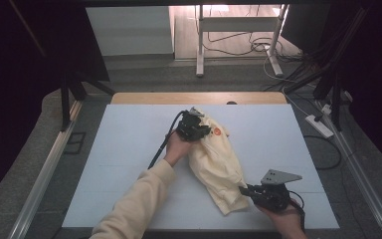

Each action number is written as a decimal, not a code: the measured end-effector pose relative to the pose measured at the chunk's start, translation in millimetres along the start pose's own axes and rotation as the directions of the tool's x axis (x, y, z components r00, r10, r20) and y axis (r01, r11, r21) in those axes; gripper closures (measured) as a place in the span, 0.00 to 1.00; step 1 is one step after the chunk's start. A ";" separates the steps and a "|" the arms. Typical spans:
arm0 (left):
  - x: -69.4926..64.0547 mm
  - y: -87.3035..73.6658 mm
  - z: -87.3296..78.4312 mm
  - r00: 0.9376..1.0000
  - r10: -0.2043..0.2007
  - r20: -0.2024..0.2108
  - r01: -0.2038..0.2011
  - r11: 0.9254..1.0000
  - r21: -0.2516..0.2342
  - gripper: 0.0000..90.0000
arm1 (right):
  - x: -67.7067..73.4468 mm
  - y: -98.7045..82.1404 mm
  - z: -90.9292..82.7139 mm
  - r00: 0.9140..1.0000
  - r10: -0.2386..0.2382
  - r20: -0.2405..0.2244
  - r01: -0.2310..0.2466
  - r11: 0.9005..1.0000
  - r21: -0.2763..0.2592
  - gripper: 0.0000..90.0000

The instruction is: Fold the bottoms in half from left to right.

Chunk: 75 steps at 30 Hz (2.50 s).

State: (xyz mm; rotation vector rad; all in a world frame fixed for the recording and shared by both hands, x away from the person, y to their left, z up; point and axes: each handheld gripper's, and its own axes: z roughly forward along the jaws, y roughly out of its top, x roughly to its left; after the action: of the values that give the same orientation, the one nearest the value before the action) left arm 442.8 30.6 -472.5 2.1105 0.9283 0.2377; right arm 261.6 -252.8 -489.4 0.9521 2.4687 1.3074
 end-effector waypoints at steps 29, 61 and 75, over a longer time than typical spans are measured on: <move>-7.5 0.7 22.4 0.999 -0.014 0.045 0.014 1.000 0.013 0.80 | -5.6 -11.3 -1.1 0.999 0.052 0.010 -0.053 0.994 0.093 0.92; -6.0 -22.0 -39.5 0.999 0.021 0.042 -0.017 0.995 -0.096 0.39 | -16.7 1.8 -8.5 0.996 0.020 0.087 -0.015 0.999 -0.049 0.46; -3.1 -48.1 -69.7 0.999 0.009 0.042 -0.004 0.995 -0.104 0.39 | -27.1 9.3 -5.1 0.992 0.031 0.125 -0.022 0.997 -0.073 0.46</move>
State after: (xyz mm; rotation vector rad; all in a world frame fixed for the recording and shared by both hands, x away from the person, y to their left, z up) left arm 383.4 90.0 -461.4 2.0154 0.8659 0.2383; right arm 284.6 -269.2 -482.4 1.0212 2.3074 1.2920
